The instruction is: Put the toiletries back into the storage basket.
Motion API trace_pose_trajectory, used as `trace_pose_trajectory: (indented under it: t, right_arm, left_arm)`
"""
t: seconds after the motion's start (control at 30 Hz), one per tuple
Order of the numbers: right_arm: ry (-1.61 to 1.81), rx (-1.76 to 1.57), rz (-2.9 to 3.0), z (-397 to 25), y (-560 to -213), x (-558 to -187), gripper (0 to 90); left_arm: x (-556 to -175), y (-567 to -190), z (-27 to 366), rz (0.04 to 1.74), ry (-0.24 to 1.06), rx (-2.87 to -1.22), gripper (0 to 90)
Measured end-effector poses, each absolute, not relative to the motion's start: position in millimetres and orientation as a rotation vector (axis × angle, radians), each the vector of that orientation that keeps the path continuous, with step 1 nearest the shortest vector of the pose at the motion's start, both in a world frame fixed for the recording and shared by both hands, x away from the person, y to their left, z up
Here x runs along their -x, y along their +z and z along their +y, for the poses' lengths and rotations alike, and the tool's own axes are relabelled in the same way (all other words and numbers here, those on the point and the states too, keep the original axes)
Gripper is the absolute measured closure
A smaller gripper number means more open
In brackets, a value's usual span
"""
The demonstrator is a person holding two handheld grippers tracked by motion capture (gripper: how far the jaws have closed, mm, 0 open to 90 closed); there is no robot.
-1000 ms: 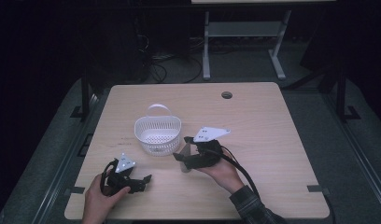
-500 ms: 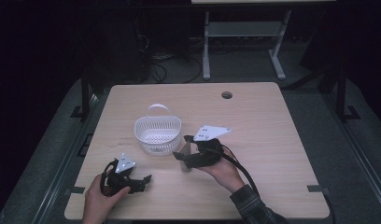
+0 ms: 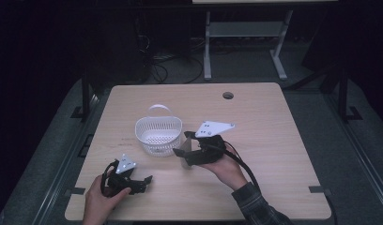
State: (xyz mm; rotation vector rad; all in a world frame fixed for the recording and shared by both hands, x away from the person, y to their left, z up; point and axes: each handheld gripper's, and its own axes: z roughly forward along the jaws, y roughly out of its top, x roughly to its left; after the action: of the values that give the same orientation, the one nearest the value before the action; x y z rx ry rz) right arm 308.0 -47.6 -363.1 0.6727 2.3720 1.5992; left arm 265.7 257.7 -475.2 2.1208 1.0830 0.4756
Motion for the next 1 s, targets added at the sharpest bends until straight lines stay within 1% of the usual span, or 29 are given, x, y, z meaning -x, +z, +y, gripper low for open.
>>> trace_pose_trajectory:
  t: [0.5, 1.0]
  right_arm:
    - [1.611, -0.672, 2.344, -50, -335, -317, 29.9]
    - [1.636, -0.663, 2.317, -49, -305, -334, 29.9]
  left_arm:
    - [-266, -475, 258, 1.083, 0.473, -2.124, 12.8]
    - [-266, -475, 258, 1.082, 0.47, -2.124, 12.8]
